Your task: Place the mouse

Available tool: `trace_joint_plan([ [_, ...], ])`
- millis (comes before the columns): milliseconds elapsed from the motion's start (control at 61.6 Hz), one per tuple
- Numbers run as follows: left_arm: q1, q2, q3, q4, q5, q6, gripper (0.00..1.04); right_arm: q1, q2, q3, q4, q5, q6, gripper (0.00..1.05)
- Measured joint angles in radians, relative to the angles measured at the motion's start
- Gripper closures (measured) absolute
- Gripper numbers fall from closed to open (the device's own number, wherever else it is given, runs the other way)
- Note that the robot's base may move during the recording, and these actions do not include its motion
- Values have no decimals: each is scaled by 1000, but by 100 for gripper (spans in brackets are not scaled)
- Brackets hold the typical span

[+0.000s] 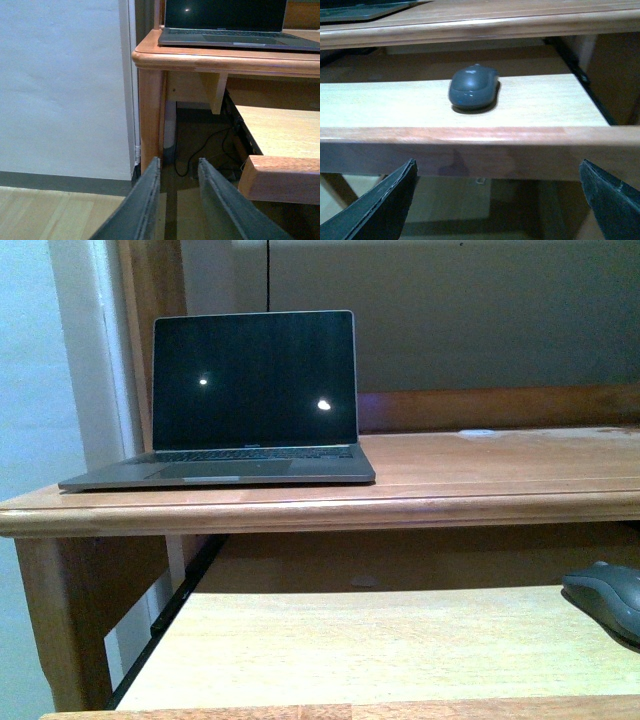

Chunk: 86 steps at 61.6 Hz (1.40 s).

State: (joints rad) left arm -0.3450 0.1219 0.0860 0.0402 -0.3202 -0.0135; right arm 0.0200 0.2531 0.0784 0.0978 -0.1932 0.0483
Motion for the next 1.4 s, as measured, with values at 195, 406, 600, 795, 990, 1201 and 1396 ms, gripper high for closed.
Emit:
trace_joint_plan([
  [195,117,-44,-24,-23,107,3,102,102,371,161,259,101,18,7],
  [406,266,-91,-48,-37,280,5,102,220,624,295,348,187,-6,7],
  [600,337,-116,-76,-41,317,5,102,311,814,360,394,263,-81,7],
  [795,339,-116,-76,-41,317,5,102,342,932,426,403,316,-149,7],
  [990,339,-116,-76,-41,318,5,74,344,1019,479,375,367,-178,7],
  [1201,339,-116,-76,-41,318,5,35,344,1089,562,253,431,-188,7],
  [1396,339,-116,-76,-41,318,6,7,333,1136,624,151,434,-178,7],
])
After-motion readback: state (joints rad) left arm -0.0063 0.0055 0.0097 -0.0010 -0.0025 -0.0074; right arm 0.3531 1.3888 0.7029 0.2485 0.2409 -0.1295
